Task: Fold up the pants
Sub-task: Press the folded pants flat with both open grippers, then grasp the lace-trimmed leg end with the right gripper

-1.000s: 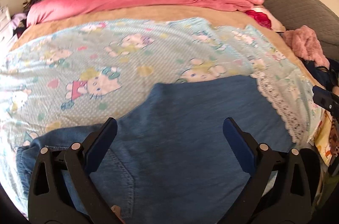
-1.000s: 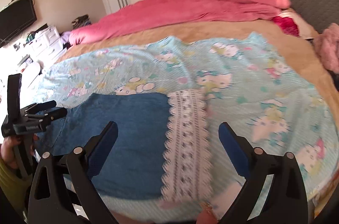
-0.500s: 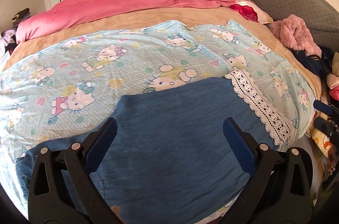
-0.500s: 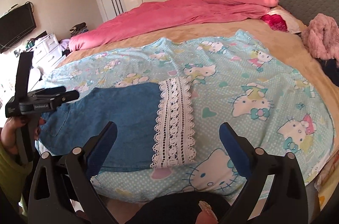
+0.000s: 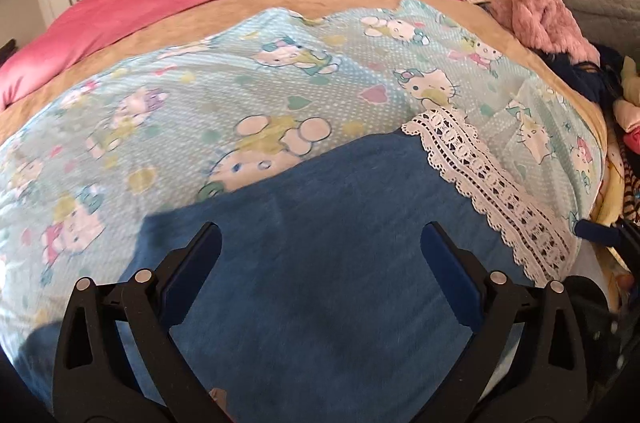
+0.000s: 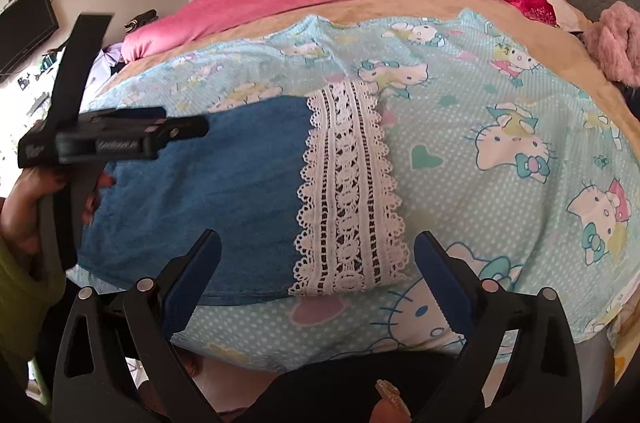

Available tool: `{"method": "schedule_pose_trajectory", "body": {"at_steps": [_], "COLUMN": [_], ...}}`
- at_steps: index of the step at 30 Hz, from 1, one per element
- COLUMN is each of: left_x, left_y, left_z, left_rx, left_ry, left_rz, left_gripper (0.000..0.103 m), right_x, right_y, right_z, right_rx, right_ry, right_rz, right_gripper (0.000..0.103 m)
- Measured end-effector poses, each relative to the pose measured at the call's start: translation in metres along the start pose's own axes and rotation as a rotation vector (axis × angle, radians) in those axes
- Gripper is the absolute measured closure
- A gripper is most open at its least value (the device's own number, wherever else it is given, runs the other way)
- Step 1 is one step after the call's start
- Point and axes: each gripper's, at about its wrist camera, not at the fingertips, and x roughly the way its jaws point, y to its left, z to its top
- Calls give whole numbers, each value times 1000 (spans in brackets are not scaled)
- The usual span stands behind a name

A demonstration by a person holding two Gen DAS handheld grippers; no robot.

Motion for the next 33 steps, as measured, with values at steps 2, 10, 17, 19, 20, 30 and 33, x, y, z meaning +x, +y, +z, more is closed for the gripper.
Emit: {"method": "schedule_pose_trajectory", "body": {"at_steps": [2, 10, 17, 19, 20, 30, 33], "left_x": [13, 54, 85, 92, 96, 105, 107], "left_y": [0, 6, -5, -11, -15, -38, -44], "left_z": [9, 42, 57, 58, 58, 59, 57], "left_rx": [16, 31, 50, 61, 71, 121, 140], "left_ry": [11, 55, 83, 96, 100, 117, 115], "left_rz": [-17, -73, -202, -240, -256, -361, -363], "left_gripper": [9, 9, 9, 10, 12, 51, 49], "right_x": [4, 5, 13, 16, 18, 29, 36], "right_y": [-2, -15, -25, -23, -22, -15, -19], "right_z": [-1, -6, -5, -3, -2, 3, 6], "right_rx": [11, 77, 134, 129, 125, 132, 169], "right_ry": [12, 20, 52, 63, 68, 78, 99], "right_rz": [-14, -18, -11, -9, -10, 64, 91], "right_gripper": [6, 6, 7, 7, 7, 26, 26]}}
